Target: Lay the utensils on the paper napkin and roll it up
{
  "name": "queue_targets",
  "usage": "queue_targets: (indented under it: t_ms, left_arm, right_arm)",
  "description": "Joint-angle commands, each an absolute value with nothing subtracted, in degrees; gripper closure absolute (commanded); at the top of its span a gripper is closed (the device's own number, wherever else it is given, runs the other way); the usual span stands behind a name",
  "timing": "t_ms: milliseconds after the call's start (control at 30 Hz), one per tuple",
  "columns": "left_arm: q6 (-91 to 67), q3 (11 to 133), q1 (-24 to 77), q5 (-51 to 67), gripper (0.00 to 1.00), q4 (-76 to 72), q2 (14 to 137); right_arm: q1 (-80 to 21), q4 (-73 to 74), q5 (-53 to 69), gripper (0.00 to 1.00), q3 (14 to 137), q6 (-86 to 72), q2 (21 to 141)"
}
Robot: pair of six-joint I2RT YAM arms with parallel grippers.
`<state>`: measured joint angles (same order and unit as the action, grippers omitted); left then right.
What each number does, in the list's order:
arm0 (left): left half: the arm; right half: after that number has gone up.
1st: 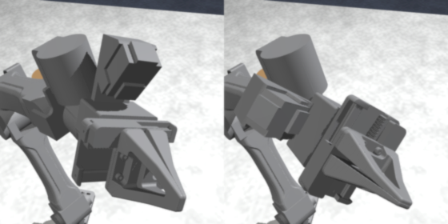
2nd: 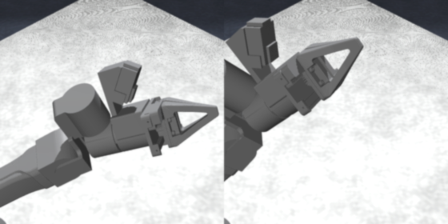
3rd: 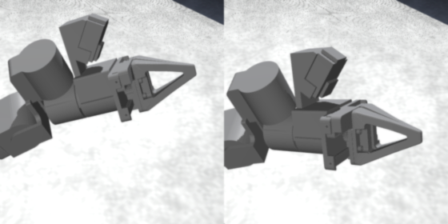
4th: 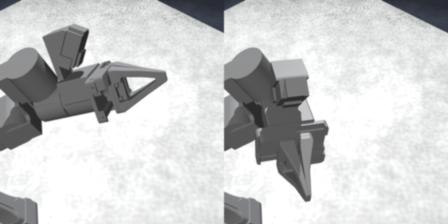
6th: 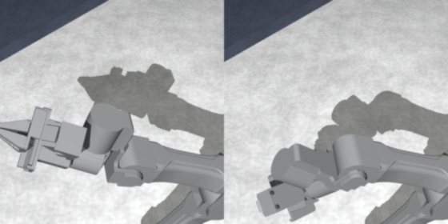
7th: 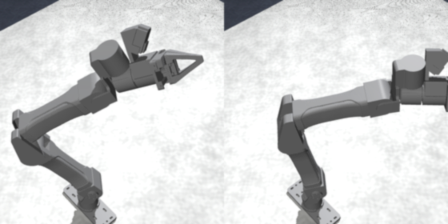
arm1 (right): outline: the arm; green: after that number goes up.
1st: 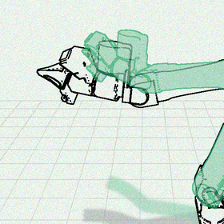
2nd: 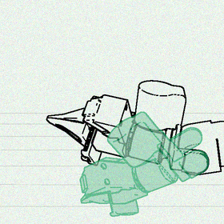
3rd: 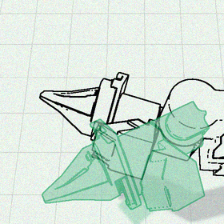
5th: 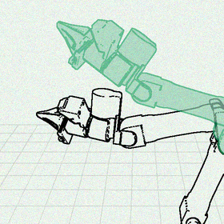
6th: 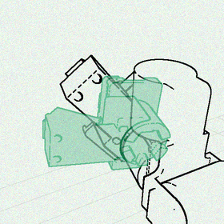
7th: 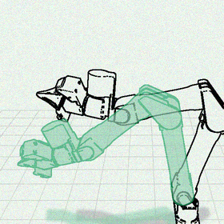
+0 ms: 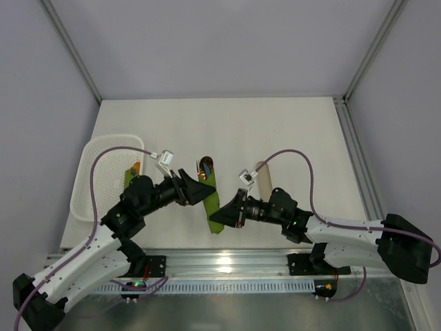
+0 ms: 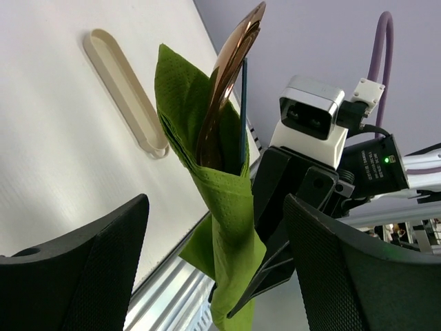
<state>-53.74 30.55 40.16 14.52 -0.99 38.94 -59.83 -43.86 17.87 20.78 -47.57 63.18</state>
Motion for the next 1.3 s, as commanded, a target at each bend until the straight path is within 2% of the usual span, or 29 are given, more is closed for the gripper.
queue_targets:
  t_ms: [0, 33, 100, 133, 367, 600, 767, 1000, 1267]
  left_arm:
    - [-49.93, 33.48, 40.25, 18.44, 0.19, 1.66, 39.28]
    - [-49.75, 34.44, 40.25, 19.15, 0.18, 1.84, 39.55]
    - [-49.4, 35.15, 40.25, 21.17, 0.08, 0.89, 40.6]
    - [-49.39, 35.85, 40.25, 22.31, 0.07, 0.62, 41.13]
    - [-48.96, 36.82, 40.25, 27.86, 0.06, -2.98, 44.56]
    - [-52.38, 35.86, 40.25, 33.39, 0.05, -11.77, 48.86]
    - [-56.16, 34.11, 40.34, 35.68, 0.08, -18.45, 50.54]
    - [-56.07, 32.43, 40.34, 36.39, 0.12, -18.63, 51.15]
    - [-56.51, 31.2, 40.25, 37.62, 0.23, -19.07, 51.59]
  right_arm:
    - [-59.94, -43.17, 20.56, 0.97, 22.15, -47.99, 59.86]
    - [-59.94, -41.07, 21.35, 0.97, 22.5, -47.81, 58.81]
    - [-60.03, -40.17, 22.14, 0.97, 22.15, -47.99, 57.75]
    - [-60.03, -40.17, 22.84, 0.97, 21.63, -48.51, 56.53]
    - [-60.03, -38.5, 25.31, 0.96, 21.44, -49.92, 52.83]
    - [-60.12, -39.99, 25.93, 0.96, 22.59, -50.71, 54.4]
    - [-60.12, -42.01, 25.84, 0.96, 23.47, -50.97, 56.6]
    - [-60.12, -44.56, 26.54, 0.97, 24.43, -51.5, 58.8]
    - [-60.12, -44.65, 25.49, 0.96, 25.14, -50.45, 59.32]
